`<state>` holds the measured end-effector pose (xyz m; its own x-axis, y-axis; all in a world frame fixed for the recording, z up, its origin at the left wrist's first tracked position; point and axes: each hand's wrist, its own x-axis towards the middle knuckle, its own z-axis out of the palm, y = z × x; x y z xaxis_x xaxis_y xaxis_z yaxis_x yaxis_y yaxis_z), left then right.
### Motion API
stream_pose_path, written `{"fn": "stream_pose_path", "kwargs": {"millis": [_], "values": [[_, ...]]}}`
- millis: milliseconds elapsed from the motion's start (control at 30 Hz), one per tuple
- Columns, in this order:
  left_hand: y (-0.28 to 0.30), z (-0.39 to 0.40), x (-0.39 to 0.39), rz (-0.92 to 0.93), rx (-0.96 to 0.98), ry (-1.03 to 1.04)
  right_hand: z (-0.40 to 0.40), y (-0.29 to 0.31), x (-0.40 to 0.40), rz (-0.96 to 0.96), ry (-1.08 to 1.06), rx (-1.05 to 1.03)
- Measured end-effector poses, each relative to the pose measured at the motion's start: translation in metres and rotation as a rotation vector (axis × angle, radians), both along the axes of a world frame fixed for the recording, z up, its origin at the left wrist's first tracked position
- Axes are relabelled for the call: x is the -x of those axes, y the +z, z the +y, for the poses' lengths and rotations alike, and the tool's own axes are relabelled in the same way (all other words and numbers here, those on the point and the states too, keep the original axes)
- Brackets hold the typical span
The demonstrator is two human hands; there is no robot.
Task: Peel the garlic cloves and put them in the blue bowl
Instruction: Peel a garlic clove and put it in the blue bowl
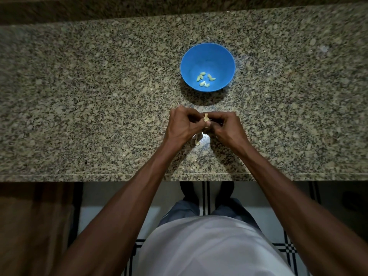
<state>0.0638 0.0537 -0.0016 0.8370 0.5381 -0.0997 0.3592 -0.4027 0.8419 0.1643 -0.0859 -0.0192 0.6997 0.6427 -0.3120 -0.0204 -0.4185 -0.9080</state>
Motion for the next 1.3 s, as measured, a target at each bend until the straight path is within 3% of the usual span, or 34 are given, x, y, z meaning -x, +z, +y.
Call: {"fn": "stream_pose_path", "kwargs": {"millis": [333,567,733,833,1100,1300], "values": [[-0.010,-0.016,-0.002,0.032,-0.067,0.115,-0.001,-0.006,0.007,-0.032,-0.064,0.015],[-0.015,-0.010,0.004,0.035,0.080,0.135,-0.004,-0.004,0.005,0.035,-0.034,-0.023],[-0.002,0.007,0.001,0.137,-0.021,-0.095,-0.004,0.001,0.000,-0.044,0.089,0.042],[-0.001,0.011,-0.002,0.176,-0.073,-0.114,-0.001,-0.001,-0.003,-0.077,0.109,0.045],[-0.013,-0.009,-0.006,0.129,-0.049,0.129,0.002,-0.009,0.001,-0.130,0.034,0.060],[-0.018,-0.013,0.001,0.081,-0.054,0.141,0.000,-0.011,-0.001,-0.031,0.018,0.010]]}}
